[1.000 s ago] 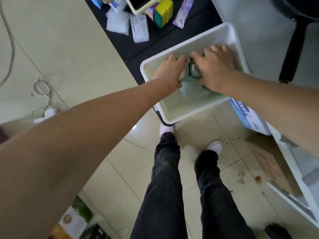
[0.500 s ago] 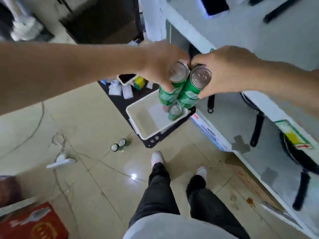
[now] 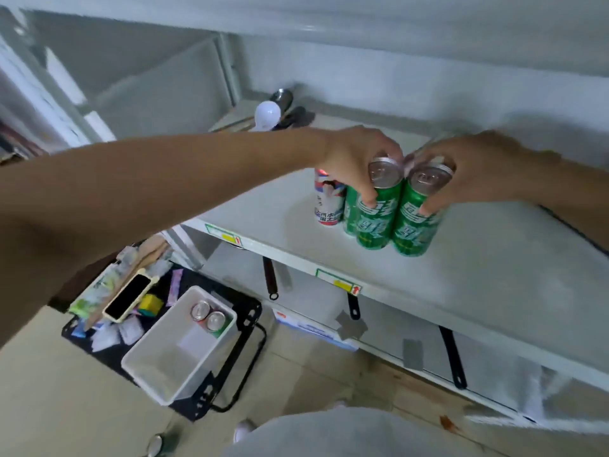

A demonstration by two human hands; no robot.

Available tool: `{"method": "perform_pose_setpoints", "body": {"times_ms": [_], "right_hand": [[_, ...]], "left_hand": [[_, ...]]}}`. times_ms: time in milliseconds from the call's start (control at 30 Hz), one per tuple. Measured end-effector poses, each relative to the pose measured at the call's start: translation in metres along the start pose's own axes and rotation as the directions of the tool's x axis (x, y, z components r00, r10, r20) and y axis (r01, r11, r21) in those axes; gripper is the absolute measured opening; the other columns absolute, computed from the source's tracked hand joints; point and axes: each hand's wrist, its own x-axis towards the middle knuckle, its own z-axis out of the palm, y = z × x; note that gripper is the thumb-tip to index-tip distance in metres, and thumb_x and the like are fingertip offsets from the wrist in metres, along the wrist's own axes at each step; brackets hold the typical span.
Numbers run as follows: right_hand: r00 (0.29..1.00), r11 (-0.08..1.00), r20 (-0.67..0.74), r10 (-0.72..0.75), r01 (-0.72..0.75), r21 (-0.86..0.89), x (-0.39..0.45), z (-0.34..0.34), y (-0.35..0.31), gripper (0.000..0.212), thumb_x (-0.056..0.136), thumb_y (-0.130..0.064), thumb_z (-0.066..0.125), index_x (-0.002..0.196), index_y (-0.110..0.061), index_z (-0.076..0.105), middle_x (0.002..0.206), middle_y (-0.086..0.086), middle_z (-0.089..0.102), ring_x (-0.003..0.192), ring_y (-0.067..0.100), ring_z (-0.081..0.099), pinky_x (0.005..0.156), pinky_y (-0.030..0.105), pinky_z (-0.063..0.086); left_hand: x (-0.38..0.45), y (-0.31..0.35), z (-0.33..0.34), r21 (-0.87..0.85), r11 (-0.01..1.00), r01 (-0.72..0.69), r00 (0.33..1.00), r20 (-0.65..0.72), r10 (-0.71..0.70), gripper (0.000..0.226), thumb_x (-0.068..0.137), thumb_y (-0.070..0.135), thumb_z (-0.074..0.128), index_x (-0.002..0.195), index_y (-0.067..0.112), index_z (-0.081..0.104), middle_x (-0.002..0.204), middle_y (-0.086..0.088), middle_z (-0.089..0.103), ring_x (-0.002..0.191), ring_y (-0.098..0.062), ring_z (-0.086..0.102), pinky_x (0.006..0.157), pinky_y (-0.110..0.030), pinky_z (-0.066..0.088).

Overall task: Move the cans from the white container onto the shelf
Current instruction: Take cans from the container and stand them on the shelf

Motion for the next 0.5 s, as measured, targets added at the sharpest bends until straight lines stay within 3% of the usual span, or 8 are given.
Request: {"method": "perform_pose_setpoints", "body": {"times_ms": [100,200,367,500], "right_hand": [[0.996,0.996,-0.001,0.088,-0.088,0.024,0.005,0.021,0.039,0.057,0.051,-0.038,0.08,0.104,-0.028,0.063,0.112,0.004,0.069,0.099,0.026,0.062,0.083,0.033,0.05],[0.988,0.987,0.019,0.155,-0.155,0.051,0.011,0.041,0.064,0.062,0.053,-0.033,0.081,0.112,-0.026,0.062,0.113,0.005,0.069,0.1,0.027,0.062,0.084,0.034,0.052],[0.978,0.971,-0.006,0.208,-0.206,0.125,0.025,0.058,0.078,0.061,0.053,-0.032,0.08,0.112,-0.026,0.063,0.112,0.004,0.069,0.101,0.026,0.062,0.089,0.037,0.051],[0.983,0.981,0.066,0.174,-0.178,0.072,0.033,0.056,0.078,0.064,0.058,-0.029,0.079,0.118,-0.025,0.057,0.117,0.007,0.067,0.106,0.03,0.06,0.092,0.042,0.049]], "left_hand": [[0.051,0.018,0.022,0.167,0.986,-0.027,1.0,0.01,0.026,0.063,0.06,0.032,0.077,0.119,0.03,0.055,0.104,0.009,0.058,0.098,-0.011,0.053,0.084,-0.025,0.038],[0.089,0.028,0.04,0.35,0.936,-0.037,0.998,0.058,0.018,0.068,0.061,0.036,0.076,0.124,0.028,0.051,0.127,0.003,0.056,0.117,-0.021,0.049,0.096,-0.039,0.032],[0.112,0.024,0.053,0.433,0.901,-0.019,0.992,0.117,-0.036,0.068,0.064,0.033,0.076,0.126,0.025,0.049,0.131,0.001,0.054,0.124,-0.026,0.046,0.097,-0.043,0.03],[0.114,0.016,0.052,0.421,0.907,0.007,0.99,0.127,-0.066,0.068,0.065,0.031,0.075,0.127,0.026,0.047,0.134,0.0,0.053,0.124,-0.025,0.045,0.098,-0.042,0.029]]}}
